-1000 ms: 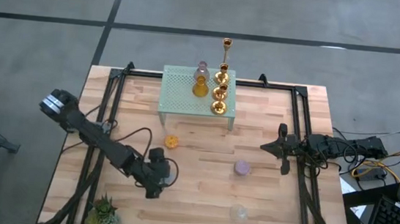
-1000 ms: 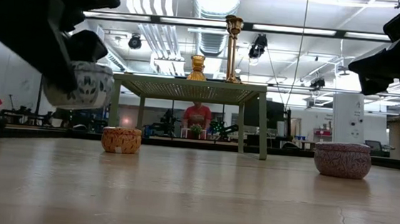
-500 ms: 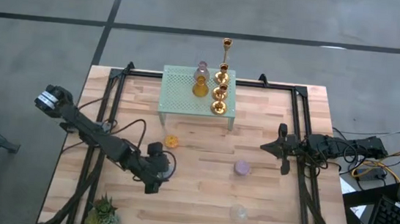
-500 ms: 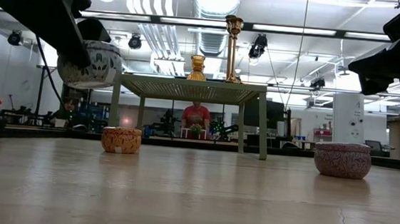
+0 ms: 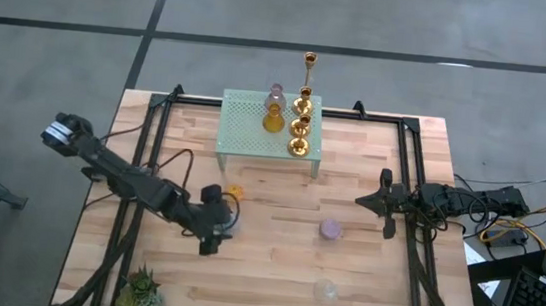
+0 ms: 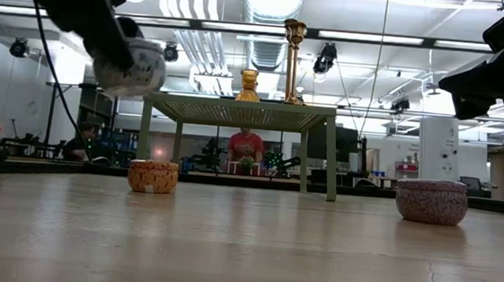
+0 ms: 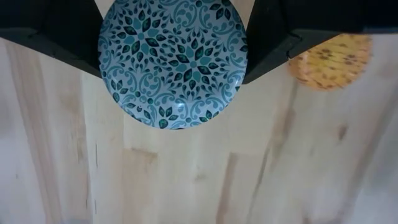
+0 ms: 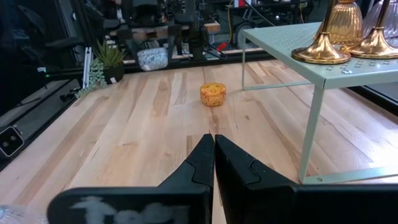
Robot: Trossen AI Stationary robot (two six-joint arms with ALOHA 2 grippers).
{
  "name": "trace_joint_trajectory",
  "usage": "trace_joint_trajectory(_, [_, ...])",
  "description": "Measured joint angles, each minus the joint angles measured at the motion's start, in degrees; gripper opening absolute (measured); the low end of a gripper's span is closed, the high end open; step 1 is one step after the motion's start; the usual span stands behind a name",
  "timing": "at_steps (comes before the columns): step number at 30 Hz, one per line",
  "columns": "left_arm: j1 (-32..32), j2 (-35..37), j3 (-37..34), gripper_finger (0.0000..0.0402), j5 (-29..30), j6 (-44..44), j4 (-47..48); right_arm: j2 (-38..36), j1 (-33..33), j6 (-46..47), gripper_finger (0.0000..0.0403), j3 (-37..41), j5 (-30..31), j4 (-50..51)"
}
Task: Pick & Place candle stick holders
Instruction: Put the blue patterned scented candle on the shelf
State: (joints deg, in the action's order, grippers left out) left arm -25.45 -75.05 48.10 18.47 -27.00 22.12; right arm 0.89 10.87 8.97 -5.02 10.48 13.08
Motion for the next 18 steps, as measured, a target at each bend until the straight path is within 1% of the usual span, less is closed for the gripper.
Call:
trace_joint_trajectory(9, [4.99,5.73,0.09,0.0314,-0.1,-0.26,0.35,0.0,-0.02,0.0,0.0008,0.0,0.01,-0.02])
trace_joint_trajectory(18, [10.04,8.58,0.09,0.0314,-0.12,-0.57,0.36,0.0,0.0,0.0,0.0008,0.0,0.01,-0.02])
